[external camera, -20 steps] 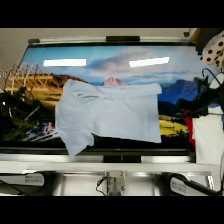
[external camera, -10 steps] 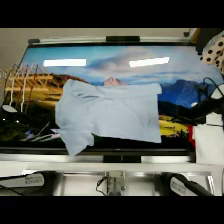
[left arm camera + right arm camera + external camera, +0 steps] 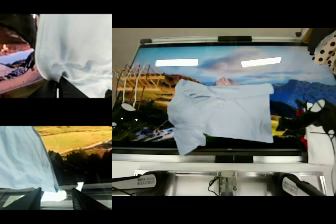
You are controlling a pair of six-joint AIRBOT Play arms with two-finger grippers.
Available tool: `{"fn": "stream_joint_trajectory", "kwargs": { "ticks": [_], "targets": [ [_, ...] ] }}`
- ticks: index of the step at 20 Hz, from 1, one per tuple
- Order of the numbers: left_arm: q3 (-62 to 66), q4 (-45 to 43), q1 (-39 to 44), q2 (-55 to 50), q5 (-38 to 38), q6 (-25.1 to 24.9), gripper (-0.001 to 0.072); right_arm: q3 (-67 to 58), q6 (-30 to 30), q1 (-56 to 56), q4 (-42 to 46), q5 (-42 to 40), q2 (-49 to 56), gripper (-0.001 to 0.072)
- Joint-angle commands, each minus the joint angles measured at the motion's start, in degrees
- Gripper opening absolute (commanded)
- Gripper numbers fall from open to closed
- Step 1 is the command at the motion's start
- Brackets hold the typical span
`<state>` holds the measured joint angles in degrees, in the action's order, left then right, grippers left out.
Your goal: Fold the shirts.
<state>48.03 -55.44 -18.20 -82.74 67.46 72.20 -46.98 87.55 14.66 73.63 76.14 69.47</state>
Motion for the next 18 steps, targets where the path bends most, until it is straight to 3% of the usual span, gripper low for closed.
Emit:
{"fn": "stream_joint_trajectory", "kwargs": {
  "ticks": [1,7,12,13,14,15,18],
  "targets": [
    [0.7,0.5,0.2,2.0,1.6,-1.1,0.0038,8.2,-0.6,-0.1,-4.7,-7.9,0.0,0.0511],
    [2.0,0.5,0.2,4.5,1.7,-1.0,0.0038,11.2,-1.2,-0.6,-7.9,-11.2,0.0,0.0511],
    [4.1,0.5,0.2,5.3,2.9,-1.0,0.0038,11.4,0.9,-7.6,-8.4,-15.0,2.0,0.0504],
    [4.8,0.5,0.2,5.3,3.5,-1.0,0.0038,11.4,0.9,-8.8,-9.1,-15.1,2.6,0.0355],
    [6.0,0.5,0.2,5.3,4.3,-1.1,0.0038,11.3,0.9,-9.6,-9.7,-14.9,2.6,0.0147],
    [7.5,0.5,0.2,5.3,5.3,-1.1,0.0038,10.7,0.0,-9.6,-10.8,-14.4,2.2,0.0080],
    [17.0,0.5,0.2,6.3,9.4,-1.1,0.0035,3.6,-4.1,-9.6,-9.6,-12.6,-3.1,0.0066]
  ]
}}
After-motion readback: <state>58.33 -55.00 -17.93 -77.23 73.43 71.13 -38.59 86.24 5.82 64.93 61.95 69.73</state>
